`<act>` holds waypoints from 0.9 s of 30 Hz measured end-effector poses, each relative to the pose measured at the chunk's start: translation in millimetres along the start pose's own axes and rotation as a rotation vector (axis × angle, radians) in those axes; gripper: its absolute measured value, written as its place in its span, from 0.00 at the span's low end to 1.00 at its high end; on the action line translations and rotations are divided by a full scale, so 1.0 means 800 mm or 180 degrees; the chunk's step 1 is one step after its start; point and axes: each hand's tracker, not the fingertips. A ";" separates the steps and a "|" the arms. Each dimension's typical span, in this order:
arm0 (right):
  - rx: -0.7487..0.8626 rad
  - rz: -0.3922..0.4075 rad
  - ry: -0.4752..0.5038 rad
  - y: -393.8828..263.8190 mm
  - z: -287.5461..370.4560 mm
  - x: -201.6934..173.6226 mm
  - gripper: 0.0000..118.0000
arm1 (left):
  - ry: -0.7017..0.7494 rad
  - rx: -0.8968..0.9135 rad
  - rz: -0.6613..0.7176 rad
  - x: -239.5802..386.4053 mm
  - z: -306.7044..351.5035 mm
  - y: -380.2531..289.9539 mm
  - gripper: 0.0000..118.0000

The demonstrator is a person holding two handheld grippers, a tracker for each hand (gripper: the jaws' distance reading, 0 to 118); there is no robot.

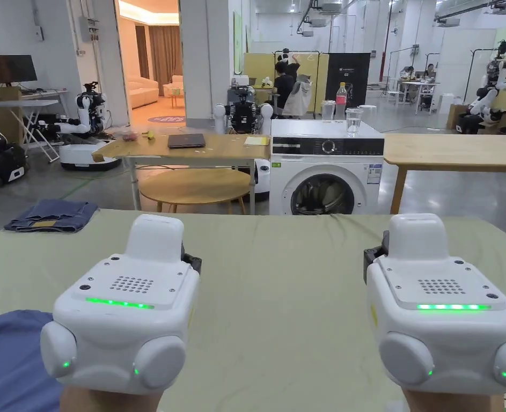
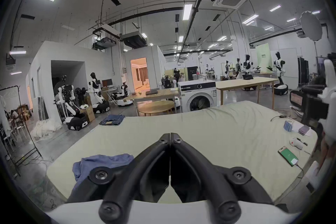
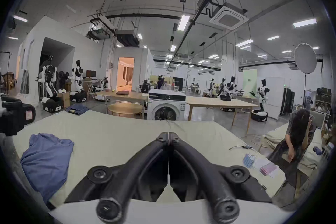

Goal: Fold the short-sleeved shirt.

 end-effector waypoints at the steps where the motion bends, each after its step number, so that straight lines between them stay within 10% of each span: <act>1: 0.0023 0.0005 0.0010 -0.035 -0.003 -0.016 0.00 | 0.0071 0.0013 0.0002 -0.009 0.003 -0.002 0.00; 14: -0.0072 0.0066 0.1762 -0.049 0.027 -0.254 0.00 | 0.1601 -0.0498 0.0281 -0.240 0.112 -0.056 0.00; 25: -0.0340 0.0210 0.1817 -0.098 -0.026 -0.285 0.00 | 0.0588 -0.1550 0.0844 -0.286 -0.082 -0.178 0.00; 26: -0.0389 0.0233 0.1783 -0.103 -0.036 -0.284 0.00 | 0.0509 -0.1641 0.0838 -0.290 -0.113 -0.192 0.13; 27: -0.0422 0.0248 0.1740 -0.107 -0.045 -0.283 0.00 | 0.0364 -0.1762 0.0840 -0.292 -0.141 -0.203 0.59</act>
